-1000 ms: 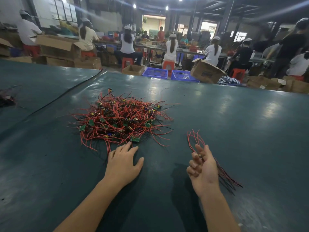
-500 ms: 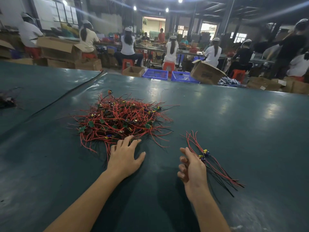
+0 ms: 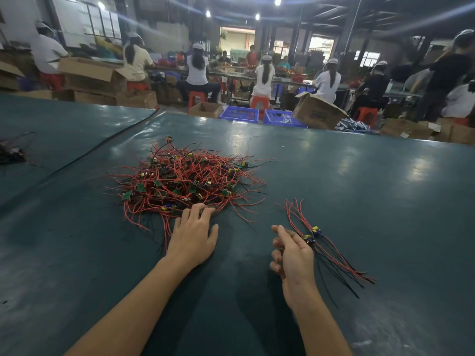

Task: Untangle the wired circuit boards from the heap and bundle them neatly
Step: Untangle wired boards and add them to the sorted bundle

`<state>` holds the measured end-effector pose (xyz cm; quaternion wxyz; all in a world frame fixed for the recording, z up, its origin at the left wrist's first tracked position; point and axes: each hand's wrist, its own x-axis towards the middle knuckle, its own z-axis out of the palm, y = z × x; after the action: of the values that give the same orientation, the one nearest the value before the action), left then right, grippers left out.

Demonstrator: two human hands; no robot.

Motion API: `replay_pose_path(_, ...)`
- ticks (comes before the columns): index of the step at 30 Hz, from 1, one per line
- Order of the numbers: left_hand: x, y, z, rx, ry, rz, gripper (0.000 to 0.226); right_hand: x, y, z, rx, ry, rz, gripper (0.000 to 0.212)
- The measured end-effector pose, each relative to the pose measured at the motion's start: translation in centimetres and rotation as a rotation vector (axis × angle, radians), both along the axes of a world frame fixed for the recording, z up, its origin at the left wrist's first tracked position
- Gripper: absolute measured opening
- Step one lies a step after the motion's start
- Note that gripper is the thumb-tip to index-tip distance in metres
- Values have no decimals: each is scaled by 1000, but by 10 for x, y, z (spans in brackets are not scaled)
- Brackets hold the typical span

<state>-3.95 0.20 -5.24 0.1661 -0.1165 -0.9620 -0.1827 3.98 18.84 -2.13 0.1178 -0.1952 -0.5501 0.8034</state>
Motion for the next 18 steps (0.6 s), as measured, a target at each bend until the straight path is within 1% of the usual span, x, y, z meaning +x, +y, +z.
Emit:
replay_pose_path(4,-10,3,5,-27,-18,15,44,1,0,-2,21,3,-2,13)
replay_pose_path(9,-11,3,5,-5,53,64,36,0,0,-4,23,11,-4,12)
replay_pose_path(14,-7,-3,1,-16,6,131,42,3,-1,-6,60,19,2,13)
replay_pose_path(18,0,-6,1,-16,45,86,41,5,-5,-6,128,9,3,16)
